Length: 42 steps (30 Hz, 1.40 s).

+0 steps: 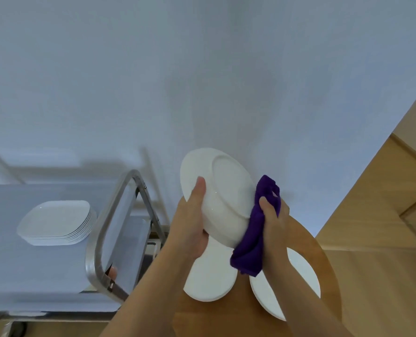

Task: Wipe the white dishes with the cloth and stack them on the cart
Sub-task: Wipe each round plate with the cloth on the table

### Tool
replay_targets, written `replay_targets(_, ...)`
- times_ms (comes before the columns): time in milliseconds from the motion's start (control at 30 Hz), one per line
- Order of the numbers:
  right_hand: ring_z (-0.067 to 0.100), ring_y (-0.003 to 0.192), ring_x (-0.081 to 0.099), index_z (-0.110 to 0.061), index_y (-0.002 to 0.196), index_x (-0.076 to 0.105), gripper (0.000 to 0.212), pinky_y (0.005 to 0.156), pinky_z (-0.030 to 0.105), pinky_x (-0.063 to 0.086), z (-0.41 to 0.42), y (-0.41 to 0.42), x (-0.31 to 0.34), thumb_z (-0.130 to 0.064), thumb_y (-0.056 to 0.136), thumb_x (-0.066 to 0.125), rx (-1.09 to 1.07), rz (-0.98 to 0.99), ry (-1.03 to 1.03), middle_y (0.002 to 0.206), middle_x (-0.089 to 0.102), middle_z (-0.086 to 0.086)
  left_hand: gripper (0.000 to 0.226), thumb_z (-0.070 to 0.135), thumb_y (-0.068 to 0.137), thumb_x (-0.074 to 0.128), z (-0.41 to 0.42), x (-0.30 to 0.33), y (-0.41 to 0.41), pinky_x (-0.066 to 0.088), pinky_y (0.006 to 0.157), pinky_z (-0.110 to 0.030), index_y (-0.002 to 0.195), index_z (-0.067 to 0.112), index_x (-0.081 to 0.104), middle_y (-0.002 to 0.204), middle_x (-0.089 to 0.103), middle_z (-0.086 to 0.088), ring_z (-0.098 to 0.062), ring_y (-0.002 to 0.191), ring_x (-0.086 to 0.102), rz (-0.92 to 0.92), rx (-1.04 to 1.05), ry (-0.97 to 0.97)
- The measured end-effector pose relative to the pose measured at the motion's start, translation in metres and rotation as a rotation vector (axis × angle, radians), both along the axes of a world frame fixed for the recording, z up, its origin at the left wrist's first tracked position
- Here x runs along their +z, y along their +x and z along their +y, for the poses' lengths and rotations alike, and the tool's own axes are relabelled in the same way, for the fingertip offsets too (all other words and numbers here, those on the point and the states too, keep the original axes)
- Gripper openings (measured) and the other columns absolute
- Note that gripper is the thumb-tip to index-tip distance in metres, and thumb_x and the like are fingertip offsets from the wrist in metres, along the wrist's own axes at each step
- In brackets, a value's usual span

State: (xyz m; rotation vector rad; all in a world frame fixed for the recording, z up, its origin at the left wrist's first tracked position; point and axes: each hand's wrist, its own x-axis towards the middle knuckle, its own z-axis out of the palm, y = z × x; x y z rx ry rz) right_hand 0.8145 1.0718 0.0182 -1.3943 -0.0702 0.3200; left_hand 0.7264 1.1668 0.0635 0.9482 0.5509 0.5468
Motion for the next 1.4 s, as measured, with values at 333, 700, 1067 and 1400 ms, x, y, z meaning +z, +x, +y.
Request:
replay_targets(333,0.008,0.116,0.05,-0.057,0.111,0.043,0.02,0.099,0.039,0.044,0.007,-0.047,0.017,-0.046,0.096,0.037,0.131,-0.312,-0.096,0.125,0.052,-0.015,0.025,0.046,0.094,0.05,-0.026,-0.006,-0.006,0.056,0.069,-0.02,0.09,0.031,0.071,0.085,0.075,0.006,-0.008,0.081,0.071,0.145,-0.18,0.502)
replay_targets(700,0.014,0.12,0.046,-0.049,0.1,0.048,0.024,0.104,0.037,0.037,0.027,0.012,0.042,-0.025,0.097,0.043,0.333,-0.303,-0.132,0.125,0.047,-0.01,0.034,0.053,0.079,0.055,-0.031,-0.009,-0.021,0.055,0.066,-0.018,0.102,0.03,0.064,0.09,0.074,0.011,-0.008,0.086,0.07,0.144,-0.2,0.384)
replay_targets(1067,0.012,0.105,0.045,-0.032,0.118,0.05,0.036,0.093,0.03,0.036,0.006,0.011,0.016,-0.015,0.088,0.039,0.36,-0.445,-0.459,0.108,0.048,-0.013,0.052,0.055,0.068,0.063,-0.02,-0.009,-0.022,0.056,0.081,-0.036,0.109,0.024,0.067,0.098,0.075,0.002,-0.018,0.093,0.071,0.15,-0.093,0.207)
replay_targets(1400,0.024,0.081,0.071,-0.016,0.086,0.076,0.043,0.061,0.032,0.056,-0.014,-0.007,0.025,-0.052,0.079,0.052,0.415,0.452,0.087,0.092,0.072,0.009,0.04,0.049,0.098,0.038,-0.021,-0.003,-0.011,0.049,0.084,-0.025,0.136,0.038,0.044,0.121,0.061,0.015,-0.017,0.097,0.062,0.519,-0.36,1.284)
